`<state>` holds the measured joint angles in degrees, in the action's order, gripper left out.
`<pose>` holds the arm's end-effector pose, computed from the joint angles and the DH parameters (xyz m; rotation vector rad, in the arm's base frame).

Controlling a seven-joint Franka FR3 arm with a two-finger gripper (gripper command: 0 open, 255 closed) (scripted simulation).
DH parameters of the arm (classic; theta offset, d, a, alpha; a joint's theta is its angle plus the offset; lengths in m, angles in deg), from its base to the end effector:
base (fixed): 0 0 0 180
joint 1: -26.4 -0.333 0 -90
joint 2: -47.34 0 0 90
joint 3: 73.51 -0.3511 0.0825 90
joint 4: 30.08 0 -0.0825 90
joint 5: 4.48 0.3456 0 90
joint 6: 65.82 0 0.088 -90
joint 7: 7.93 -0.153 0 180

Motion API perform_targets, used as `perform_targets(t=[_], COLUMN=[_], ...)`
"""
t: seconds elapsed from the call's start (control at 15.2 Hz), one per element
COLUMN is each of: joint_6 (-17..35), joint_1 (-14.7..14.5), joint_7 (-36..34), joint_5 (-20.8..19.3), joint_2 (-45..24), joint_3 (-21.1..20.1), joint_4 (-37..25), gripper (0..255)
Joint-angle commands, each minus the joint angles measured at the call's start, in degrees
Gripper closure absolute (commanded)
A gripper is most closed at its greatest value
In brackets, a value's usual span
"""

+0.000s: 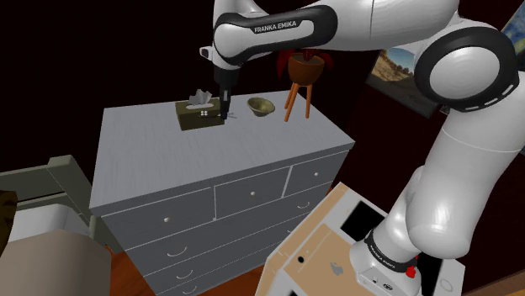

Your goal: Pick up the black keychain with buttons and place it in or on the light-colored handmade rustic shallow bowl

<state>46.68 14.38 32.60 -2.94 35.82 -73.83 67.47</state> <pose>0.5871 0.1312 0.4782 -2.8086 -1.3794 -0.1009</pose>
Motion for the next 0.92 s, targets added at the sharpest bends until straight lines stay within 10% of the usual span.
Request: perform_targets(t=[0.0,0.86], joint_6=[-1.5,-6.6], joint_1=[0.0,7.0], joint_7=[0.0,11.4], joint_5=[0.0,1.6], joint_2=[0.4,-2.6], joint_3=[0.0,4.2], joint_4=[-1.0,-8.9], gripper=[255,255])
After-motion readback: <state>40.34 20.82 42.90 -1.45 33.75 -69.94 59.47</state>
